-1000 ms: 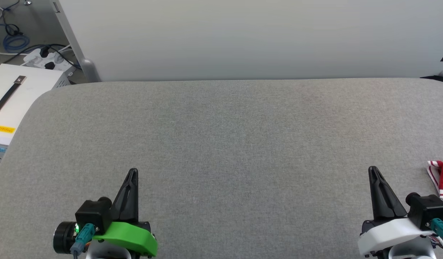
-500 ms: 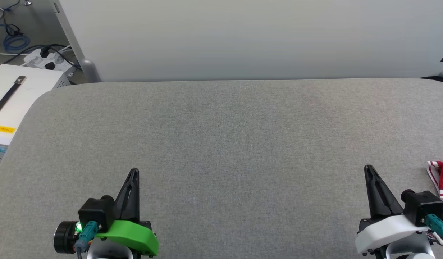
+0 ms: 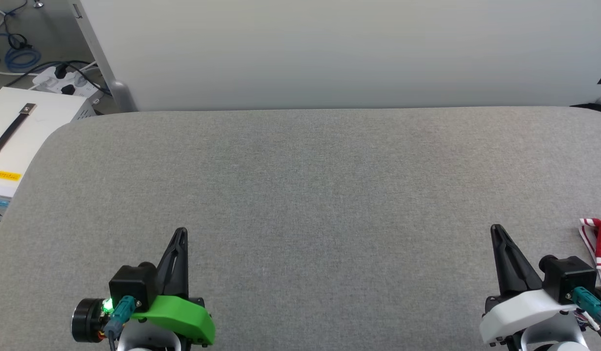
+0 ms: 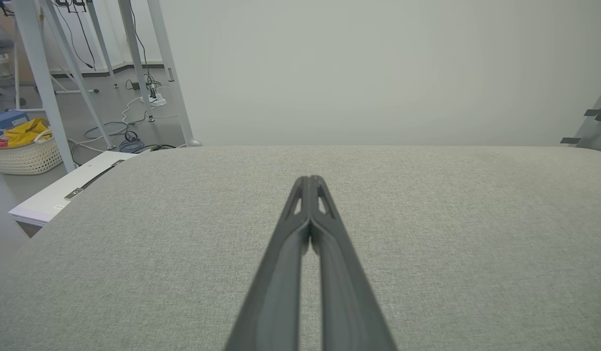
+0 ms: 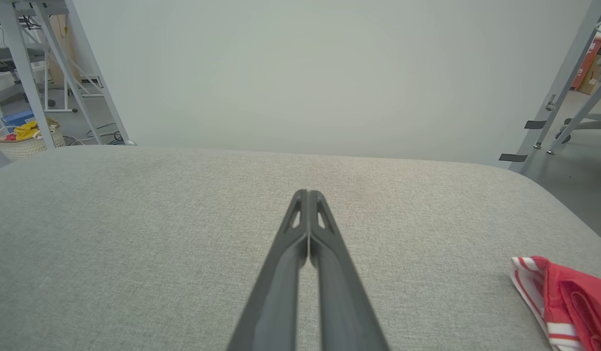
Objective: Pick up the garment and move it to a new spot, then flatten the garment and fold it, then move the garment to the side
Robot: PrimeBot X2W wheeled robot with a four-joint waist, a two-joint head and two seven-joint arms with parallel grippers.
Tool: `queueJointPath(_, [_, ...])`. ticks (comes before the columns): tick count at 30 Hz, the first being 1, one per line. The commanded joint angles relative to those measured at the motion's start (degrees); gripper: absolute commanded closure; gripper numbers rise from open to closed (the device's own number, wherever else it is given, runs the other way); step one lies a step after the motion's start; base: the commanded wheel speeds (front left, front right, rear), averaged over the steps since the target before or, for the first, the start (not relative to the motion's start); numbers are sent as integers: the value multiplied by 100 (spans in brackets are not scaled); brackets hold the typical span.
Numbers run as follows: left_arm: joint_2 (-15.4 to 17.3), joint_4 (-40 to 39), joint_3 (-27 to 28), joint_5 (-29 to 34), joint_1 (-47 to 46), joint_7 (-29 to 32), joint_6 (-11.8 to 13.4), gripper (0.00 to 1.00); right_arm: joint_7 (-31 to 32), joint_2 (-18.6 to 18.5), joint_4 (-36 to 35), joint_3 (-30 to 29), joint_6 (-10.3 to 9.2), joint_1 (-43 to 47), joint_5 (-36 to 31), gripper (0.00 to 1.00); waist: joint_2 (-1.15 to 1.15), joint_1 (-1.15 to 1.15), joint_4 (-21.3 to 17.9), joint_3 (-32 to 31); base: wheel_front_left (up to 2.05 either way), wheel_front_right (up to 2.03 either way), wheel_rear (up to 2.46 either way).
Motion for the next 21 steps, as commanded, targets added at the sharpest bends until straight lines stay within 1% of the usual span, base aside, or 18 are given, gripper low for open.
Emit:
queueJointPath(1, [-20,-18,36,57,-96,41,42,100,23,5,23,14,-2,-108,-79,100,0,0,0,-1,0,0,0])
queueJointPath(21, [-52,-68,67,250,-133,272,158,100,203,7,57,68,-3,-180,-216,100,0,0,2,-10,0,0,0])
